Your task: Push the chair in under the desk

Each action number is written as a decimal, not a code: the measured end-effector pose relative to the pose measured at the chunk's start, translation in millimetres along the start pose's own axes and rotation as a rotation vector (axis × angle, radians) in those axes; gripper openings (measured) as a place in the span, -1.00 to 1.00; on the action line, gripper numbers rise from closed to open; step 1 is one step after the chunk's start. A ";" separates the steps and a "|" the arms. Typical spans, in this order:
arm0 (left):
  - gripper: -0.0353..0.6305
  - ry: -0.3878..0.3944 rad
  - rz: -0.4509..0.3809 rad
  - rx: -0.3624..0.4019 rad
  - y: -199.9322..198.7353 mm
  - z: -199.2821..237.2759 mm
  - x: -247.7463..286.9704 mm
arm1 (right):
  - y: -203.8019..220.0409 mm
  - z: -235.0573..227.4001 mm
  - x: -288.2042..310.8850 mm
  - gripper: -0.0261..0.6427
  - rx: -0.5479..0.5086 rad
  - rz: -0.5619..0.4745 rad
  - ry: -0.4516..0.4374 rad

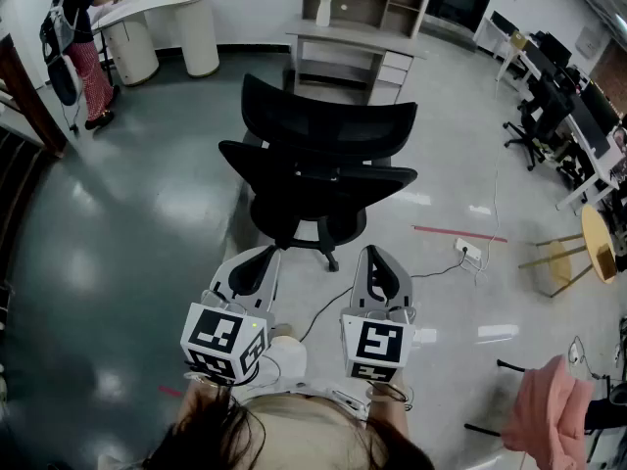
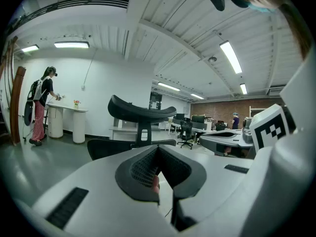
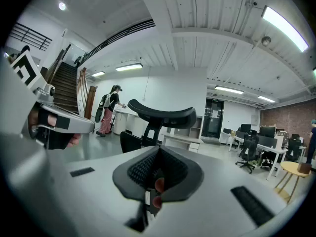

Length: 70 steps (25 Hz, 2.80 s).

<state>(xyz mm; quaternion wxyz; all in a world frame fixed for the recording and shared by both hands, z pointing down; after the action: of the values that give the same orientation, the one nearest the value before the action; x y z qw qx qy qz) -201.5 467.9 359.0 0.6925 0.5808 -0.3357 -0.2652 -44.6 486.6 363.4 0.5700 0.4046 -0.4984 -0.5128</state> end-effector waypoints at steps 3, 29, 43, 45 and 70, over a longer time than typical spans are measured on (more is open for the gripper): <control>-0.86 -0.009 0.006 0.010 0.8 6.4 8.7 | 0.3 -0.5 9.6 -0.85 -0.003 0.004 -0.002; -0.86 0.010 0.027 0.143 2.8 102.5 75.2 | -7.8 3.2 90.3 -0.85 -0.056 -0.029 0.102; -0.85 -0.003 0.069 0.174 3.6 116.0 112.2 | -6.9 -18.5 114.3 -0.85 -0.093 -0.010 0.092; -0.85 -0.022 0.069 0.180 5.3 121.7 120.8 | -4.2 -22.7 123.6 -0.85 -0.104 -0.008 0.081; -0.52 -0.052 0.221 0.379 14.6 148.0 178.6 | 17.1 -43.6 192.6 -0.74 -0.296 0.143 -0.083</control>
<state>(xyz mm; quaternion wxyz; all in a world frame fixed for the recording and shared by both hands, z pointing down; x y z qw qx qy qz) -203.0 242.6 416.1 0.5869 0.6534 -0.4588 -0.1345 -2.9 296.6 401.8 0.6374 0.2579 -0.4683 -0.5549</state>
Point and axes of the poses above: the fingertips, and each gripper's own axes: x forward along the fingers, z to its left, y out of its underside, the point moved 2 cm from there along -x, backward along the fingers, and after that the axes turned 1 degree about -z, right-handed, at the moved point
